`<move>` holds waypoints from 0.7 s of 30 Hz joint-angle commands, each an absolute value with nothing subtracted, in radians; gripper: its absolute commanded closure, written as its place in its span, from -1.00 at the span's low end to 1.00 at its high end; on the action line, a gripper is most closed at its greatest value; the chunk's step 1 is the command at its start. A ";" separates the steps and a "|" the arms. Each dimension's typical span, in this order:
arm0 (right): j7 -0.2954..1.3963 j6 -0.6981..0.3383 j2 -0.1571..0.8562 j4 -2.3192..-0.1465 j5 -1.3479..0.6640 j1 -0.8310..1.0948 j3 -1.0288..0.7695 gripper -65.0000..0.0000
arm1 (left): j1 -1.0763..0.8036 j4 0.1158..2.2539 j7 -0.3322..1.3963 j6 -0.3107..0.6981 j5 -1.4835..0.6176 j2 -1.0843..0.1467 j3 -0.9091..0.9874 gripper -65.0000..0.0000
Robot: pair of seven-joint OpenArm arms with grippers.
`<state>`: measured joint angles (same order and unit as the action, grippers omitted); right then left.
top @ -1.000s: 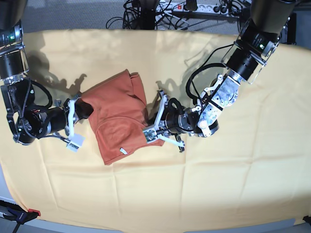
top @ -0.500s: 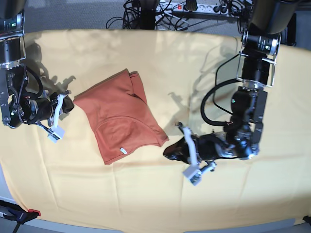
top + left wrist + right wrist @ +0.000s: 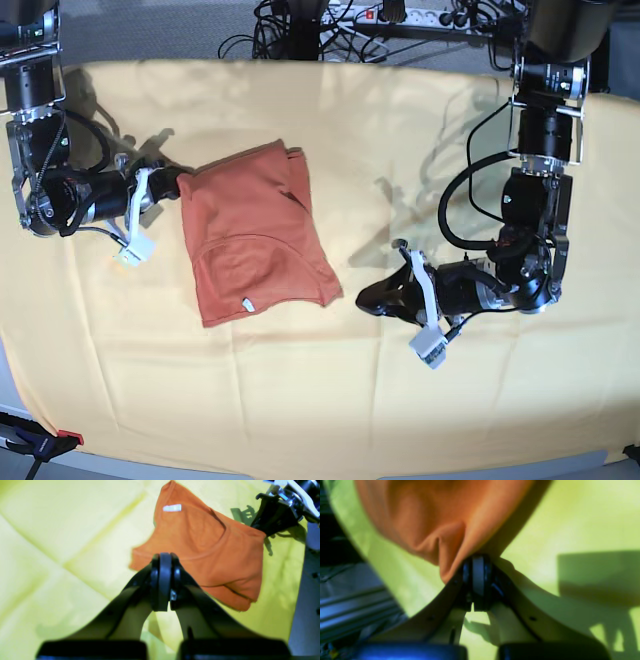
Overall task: Fold the T-shirt properly
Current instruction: 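Push the bundle sides square with both grippers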
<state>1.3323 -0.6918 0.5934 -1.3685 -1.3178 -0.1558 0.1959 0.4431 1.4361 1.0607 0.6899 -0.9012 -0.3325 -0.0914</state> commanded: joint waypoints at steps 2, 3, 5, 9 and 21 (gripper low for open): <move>1.358 -0.698 0.613 -1.390 -1.377 -0.175 0.188 1.00 | 0.465 1.451 1.044 0.698 -0.926 -0.338 -0.085 1.00; 1.372 -0.698 0.613 -1.402 -1.384 -0.175 0.188 1.00 | 0.460 1.451 1.044 0.698 -0.926 -0.339 -0.085 1.00; 1.396 -0.698 0.613 -1.436 -1.391 -0.175 0.188 1.00 | 0.454 1.451 1.044 0.698 -0.926 -0.338 -0.085 1.00; 1.396 -0.698 0.613 -1.512 -1.445 -0.175 0.188 1.00 | 0.446 1.451 1.045 0.698 -0.926 -0.338 -0.085 1.00; 1.270 -0.643 0.613 -1.583 -1.065 -0.175 0.163 1.00 | 0.443 1.451 1.060 0.698 -0.926 -0.358 -0.084 1.00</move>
